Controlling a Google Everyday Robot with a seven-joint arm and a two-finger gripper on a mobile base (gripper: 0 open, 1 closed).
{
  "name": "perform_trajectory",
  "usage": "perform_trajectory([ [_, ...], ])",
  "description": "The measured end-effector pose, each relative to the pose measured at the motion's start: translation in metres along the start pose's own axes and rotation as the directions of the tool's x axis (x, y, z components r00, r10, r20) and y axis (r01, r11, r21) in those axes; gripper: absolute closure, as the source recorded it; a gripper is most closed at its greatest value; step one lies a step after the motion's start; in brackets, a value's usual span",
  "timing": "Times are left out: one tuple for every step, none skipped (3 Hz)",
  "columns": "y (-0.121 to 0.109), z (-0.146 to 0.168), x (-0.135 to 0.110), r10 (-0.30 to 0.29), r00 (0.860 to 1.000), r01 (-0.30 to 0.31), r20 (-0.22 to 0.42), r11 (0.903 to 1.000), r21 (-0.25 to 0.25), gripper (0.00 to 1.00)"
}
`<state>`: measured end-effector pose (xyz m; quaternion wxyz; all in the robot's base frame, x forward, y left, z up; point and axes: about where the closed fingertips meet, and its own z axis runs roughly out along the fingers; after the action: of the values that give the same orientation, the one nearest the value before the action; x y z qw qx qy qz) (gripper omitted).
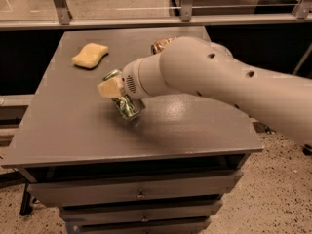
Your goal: Place green can upright
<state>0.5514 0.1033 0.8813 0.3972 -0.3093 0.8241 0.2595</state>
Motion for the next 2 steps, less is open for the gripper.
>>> perform_trajectory([
  [-0.003, 0.005, -0.023, 0.051, 0.985, -0.044, 0.167, 0.9981, -0.043, 1.00],
  [-0.016, -0.003, -0.051, 0.074, 0.943, -0.060, 0.325, 0.9968, -0.052, 1.00],
])
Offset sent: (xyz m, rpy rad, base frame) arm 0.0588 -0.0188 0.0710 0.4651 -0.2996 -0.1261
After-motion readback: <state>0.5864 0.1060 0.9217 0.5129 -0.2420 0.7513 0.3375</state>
